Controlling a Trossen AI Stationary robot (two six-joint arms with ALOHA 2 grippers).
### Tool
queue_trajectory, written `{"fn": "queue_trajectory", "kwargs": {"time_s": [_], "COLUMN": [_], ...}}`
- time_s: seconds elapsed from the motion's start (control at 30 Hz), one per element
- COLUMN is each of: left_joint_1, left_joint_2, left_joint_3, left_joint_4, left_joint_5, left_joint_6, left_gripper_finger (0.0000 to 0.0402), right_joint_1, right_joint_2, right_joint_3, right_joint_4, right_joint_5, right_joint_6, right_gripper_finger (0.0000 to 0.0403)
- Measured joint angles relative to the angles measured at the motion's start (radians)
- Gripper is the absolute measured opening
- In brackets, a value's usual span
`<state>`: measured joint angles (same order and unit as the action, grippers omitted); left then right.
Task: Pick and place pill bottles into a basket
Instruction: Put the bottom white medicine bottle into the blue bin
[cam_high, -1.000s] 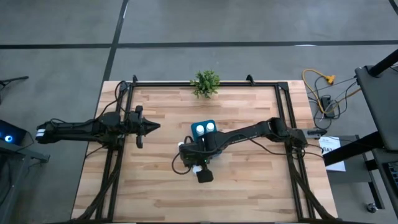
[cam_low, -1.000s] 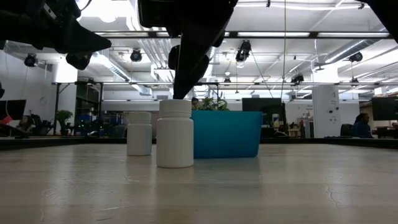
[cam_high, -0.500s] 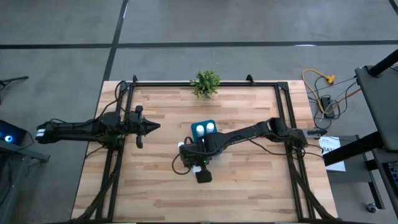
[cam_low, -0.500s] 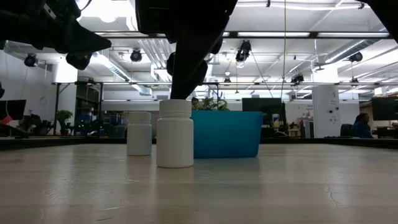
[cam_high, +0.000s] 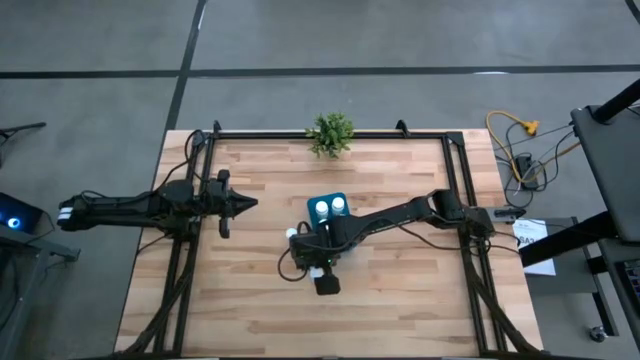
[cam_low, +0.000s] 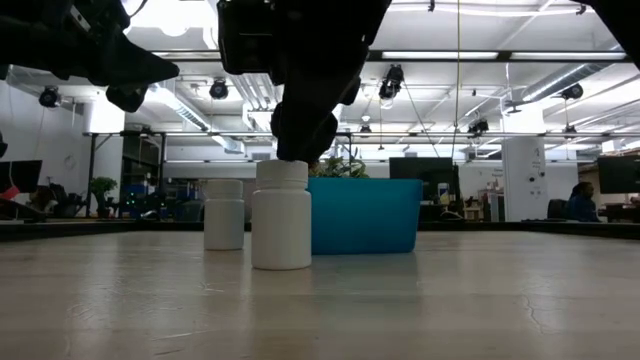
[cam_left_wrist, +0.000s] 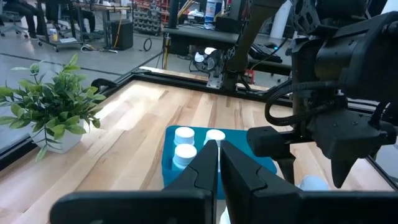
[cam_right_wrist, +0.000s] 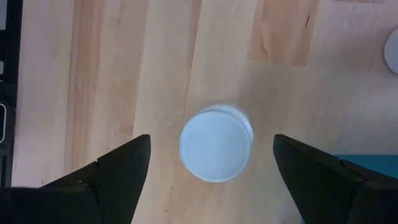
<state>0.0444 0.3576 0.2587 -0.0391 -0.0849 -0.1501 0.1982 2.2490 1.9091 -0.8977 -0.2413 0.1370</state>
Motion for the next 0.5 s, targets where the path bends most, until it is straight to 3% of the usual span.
{"fn": "queue_trajectory", "kwargs": {"time_s": [0.5], "left_joint_1": [0.0], "left_joint_2": [0.0], "left_joint_3": [0.0], "left_joint_4": [-0.002], "left_joint_5": [0.0], "left_joint_6": [0.0], "left_gripper_finger": [0.0], "right_joint_1": [0.0], "right_joint_2": [0.0], "right_joint_3": [-0.015], "right_joint_4": [0.045], "right_joint_5": [-0.002], "right_joint_6": [0.014], "right_gripper_finger": [0.0328]}}
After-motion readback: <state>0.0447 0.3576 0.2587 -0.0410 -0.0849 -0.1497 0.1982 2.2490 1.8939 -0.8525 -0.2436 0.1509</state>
